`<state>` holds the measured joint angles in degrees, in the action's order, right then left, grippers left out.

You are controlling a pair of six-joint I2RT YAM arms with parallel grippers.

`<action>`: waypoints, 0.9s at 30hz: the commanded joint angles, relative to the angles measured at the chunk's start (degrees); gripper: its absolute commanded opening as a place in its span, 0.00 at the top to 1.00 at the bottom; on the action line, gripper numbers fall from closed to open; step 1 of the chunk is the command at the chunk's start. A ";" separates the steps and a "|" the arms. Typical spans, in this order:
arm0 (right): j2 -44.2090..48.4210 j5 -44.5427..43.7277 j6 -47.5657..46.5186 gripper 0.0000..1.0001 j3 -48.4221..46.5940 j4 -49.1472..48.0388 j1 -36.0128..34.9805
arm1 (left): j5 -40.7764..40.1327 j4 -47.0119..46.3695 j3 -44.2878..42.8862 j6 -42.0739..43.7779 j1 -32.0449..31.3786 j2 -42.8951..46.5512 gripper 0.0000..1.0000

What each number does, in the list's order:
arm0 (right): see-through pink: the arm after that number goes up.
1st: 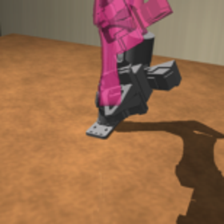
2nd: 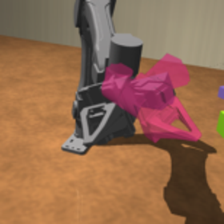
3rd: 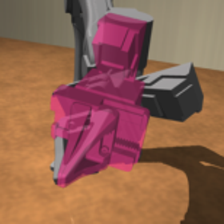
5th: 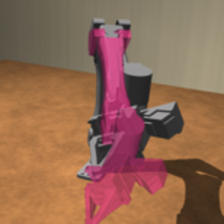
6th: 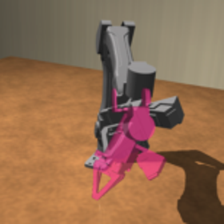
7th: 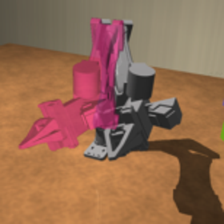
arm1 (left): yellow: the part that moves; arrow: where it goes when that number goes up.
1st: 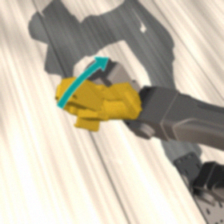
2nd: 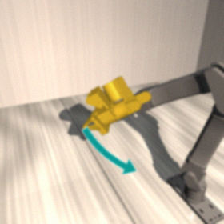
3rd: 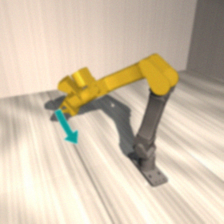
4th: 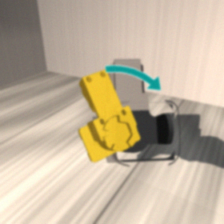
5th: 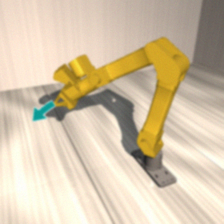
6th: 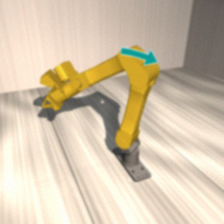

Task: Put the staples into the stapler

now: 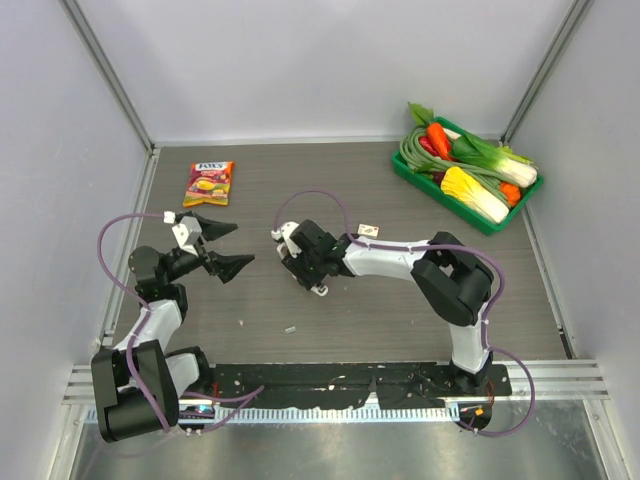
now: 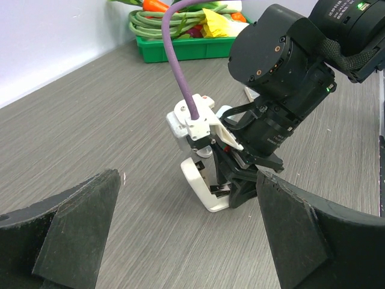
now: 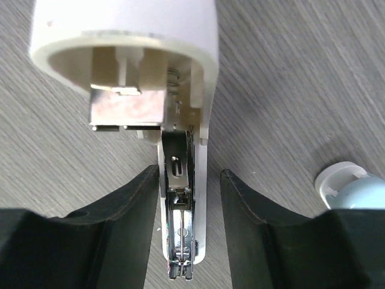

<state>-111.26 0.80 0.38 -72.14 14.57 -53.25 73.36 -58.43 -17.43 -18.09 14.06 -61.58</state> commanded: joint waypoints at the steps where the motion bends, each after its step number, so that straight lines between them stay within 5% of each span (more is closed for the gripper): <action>1: 3.77 -3.78 -2.31 0.47 -1.43 -1.65 -0.01 | 0.55 -2.74 -0.06 -0.90 0.52 1.03 0.00; 10: 9.57 -1.50 -8.81 0.44 0.07 -1.65 -0.01 | 0.47 -2.39 -0.41 -0.72 0.61 1.11 0.00; 27: 15.30 34.18 -41.25 0.47 10.87 4.42 -1.41 | -2.60 6.48 -0.76 4.37 1.23 2.34 0.00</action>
<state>-95.29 26.17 -31.90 -63.13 18.33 -53.71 72.97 -54.15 -17.45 -16.80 14.76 -60.47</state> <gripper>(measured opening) 0.536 0.996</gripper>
